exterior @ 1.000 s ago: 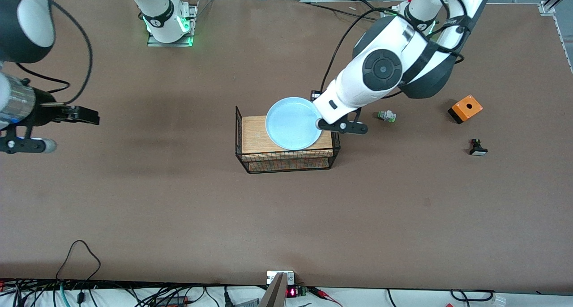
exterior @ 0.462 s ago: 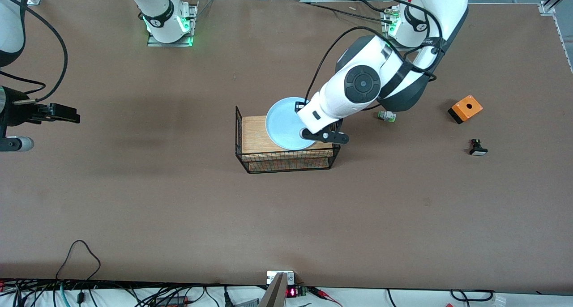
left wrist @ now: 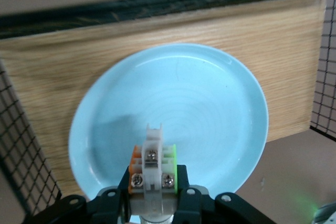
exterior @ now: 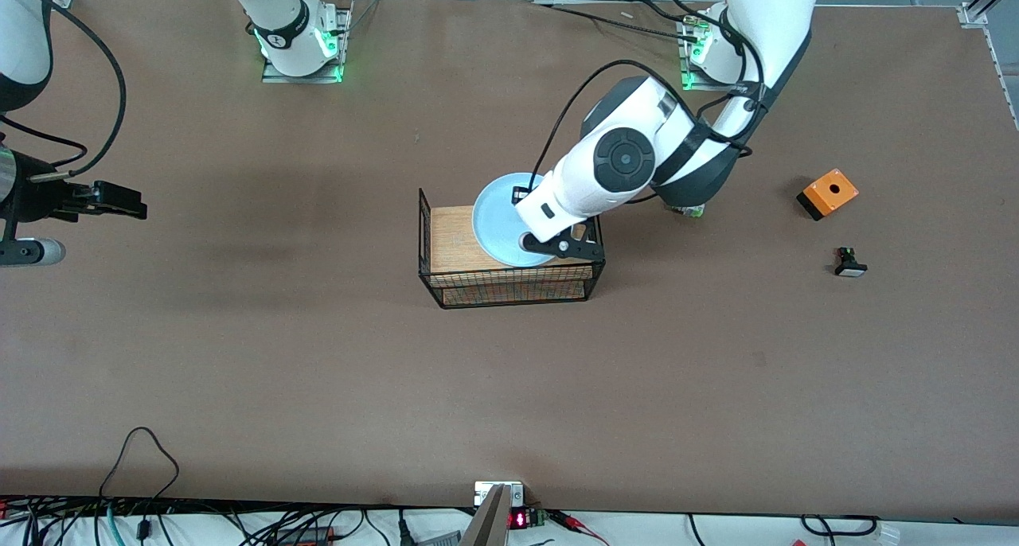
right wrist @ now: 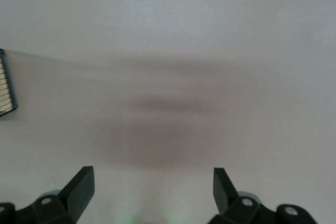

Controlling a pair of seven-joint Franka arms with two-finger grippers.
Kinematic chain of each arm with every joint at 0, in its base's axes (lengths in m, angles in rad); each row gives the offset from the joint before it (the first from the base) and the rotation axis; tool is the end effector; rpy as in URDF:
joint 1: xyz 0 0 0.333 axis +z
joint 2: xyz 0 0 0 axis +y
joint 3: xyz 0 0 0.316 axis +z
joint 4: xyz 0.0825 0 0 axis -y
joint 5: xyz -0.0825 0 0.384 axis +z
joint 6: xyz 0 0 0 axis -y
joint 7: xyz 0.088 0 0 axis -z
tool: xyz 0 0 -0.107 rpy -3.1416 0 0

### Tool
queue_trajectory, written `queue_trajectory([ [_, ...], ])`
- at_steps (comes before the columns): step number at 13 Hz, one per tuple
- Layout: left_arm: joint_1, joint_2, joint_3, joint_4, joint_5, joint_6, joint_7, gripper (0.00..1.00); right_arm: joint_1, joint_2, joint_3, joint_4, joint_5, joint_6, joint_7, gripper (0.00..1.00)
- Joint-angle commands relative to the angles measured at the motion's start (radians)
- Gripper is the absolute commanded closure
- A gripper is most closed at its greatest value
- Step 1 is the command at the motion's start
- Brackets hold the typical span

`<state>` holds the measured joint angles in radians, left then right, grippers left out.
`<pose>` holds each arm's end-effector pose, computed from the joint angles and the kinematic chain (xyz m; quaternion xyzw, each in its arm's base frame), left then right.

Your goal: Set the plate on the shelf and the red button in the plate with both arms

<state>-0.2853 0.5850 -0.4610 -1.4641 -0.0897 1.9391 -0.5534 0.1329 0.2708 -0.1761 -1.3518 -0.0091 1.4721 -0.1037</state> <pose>0.5445 -0.4355 0.3667 0.9847 -0.0478 -0.1212 0.1158 0.6218 -0.0133 0.5612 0.9964 0.0315 -0.0749 0.0227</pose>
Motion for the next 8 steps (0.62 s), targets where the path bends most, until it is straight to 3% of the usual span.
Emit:
queue_trajectory([
  [1, -0.043, 0.044, 0.013, 0.039, 0.047, 0.006, -0.04, 1.0, -0.004, -0.171, 0.012, -0.249, -0.046, 0.117, -0.048, 0.0],
  [2, -0.043, 0.05, 0.013, 0.039, 0.05, 0.008, -0.04, 0.99, -0.018, -0.2, 0.012, -0.289, -0.049, 0.137, -0.05, 0.0],
  [3, -0.043, 0.056, 0.013, 0.039, 0.063, 0.008, -0.04, 0.86, -0.019, -0.215, 0.012, -0.312, -0.051, 0.142, -0.048, 0.0],
  [4, -0.041, 0.059, 0.013, 0.039, 0.074, 0.008, -0.039, 0.5, -0.019, -0.234, 0.012, -0.332, -0.052, 0.145, -0.048, 0.0],
  [5, -0.035, 0.058, 0.013, 0.039, 0.08, 0.008, -0.025, 0.0, -0.019, -0.263, 0.012, -0.366, -0.051, 0.152, -0.051, 0.0],
  [8, -0.035, 0.039, 0.01, 0.054, 0.094, 0.006, -0.03, 0.0, -0.044, -0.372, 0.065, -0.496, -0.077, 0.206, -0.05, 0.0],
])
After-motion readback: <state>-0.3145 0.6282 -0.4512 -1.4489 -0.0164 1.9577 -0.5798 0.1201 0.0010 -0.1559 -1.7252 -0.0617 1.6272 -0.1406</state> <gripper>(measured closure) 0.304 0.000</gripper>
